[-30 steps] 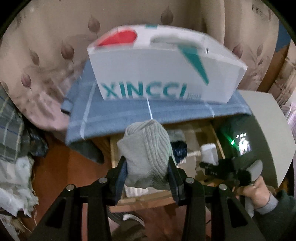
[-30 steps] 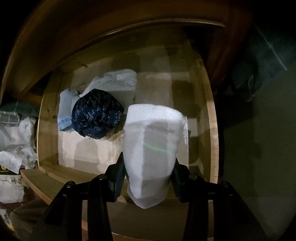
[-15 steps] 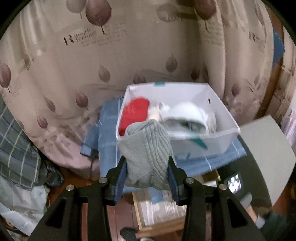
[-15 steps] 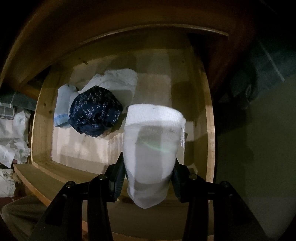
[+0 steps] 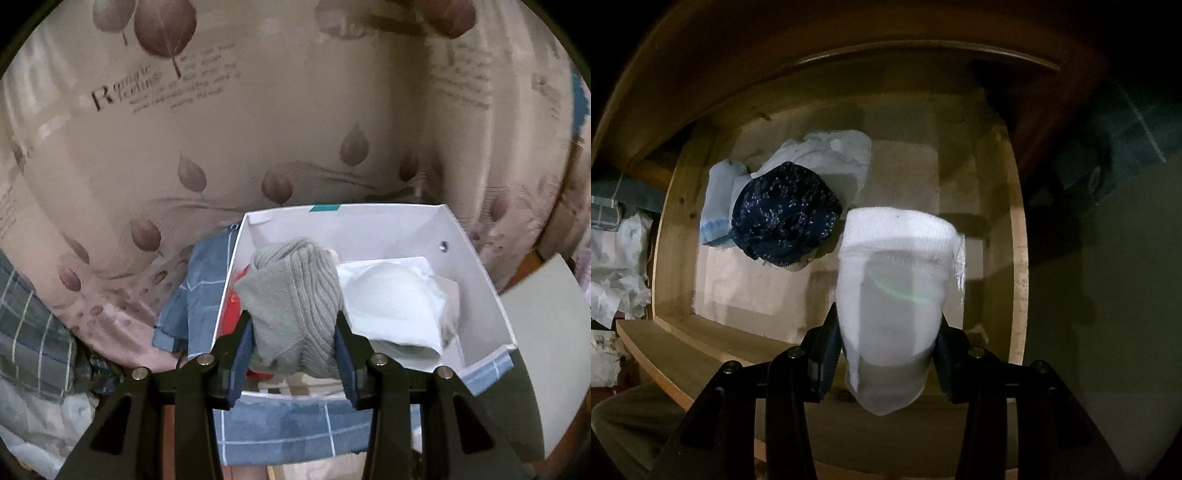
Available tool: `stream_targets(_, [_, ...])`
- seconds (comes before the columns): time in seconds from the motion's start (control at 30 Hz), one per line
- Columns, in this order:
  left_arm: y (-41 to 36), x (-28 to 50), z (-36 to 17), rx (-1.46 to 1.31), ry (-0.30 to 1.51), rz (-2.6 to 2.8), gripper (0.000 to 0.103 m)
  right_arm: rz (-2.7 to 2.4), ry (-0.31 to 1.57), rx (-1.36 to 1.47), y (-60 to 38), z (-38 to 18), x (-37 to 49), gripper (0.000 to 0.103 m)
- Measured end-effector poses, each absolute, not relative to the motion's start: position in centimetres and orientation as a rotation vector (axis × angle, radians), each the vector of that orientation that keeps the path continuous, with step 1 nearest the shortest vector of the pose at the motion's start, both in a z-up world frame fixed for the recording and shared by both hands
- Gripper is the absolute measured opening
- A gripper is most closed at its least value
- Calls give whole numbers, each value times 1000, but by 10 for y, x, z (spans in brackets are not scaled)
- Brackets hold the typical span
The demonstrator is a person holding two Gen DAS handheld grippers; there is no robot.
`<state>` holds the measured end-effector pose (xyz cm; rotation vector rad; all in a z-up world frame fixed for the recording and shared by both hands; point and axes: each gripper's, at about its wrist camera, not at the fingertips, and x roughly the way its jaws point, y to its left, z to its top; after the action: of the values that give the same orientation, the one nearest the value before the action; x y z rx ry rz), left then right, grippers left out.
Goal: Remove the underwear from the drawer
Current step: 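Lower the grey cloth into the box, open the left tool, return to drawer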
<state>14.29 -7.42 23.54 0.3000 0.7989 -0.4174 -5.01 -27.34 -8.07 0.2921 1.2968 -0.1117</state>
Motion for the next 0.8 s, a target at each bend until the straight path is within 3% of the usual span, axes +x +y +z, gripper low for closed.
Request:
stream_targets(0.43, [-89,162,179,323,905,-400,45,-93,1300,325,-272,-82,-49,41])
stream_targets(0.8, [-67,149,198,156,871,-400,50,-97,1288,329,-272,-80,-49,41])
